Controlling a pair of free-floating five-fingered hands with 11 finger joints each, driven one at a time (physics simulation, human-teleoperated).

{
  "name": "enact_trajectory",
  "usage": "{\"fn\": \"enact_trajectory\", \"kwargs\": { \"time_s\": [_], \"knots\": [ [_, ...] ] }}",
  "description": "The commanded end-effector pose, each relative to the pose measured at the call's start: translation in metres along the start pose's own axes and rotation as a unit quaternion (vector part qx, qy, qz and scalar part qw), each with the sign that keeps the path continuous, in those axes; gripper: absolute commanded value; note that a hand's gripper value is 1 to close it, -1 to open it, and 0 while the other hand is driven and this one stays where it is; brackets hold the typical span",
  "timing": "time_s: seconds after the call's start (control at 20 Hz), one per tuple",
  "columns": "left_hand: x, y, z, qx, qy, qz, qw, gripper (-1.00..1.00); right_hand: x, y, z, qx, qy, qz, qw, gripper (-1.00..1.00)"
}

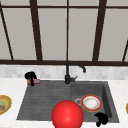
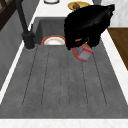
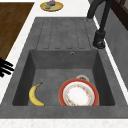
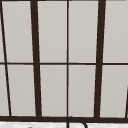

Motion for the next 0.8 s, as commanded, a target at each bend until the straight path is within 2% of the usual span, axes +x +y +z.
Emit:
{"fn": "enact_trajectory", "kwargs": {
  "time_s": [0.0,0.75],
  "knots": [
    [-0.001,-0.005,-0.026,-0.029,0.006,-0.007,0.9995,1.00,0.000,0.000,0.000,0.000,0.000,0.000,1.0000,0.00],
    [-0.005,-0.028,-0.124,-0.042,0.013,-0.010,0.9990,1.00,0.000,0.000,0.000,0.000,0.000,0.000,1.0000,0.00]
  ]
}}
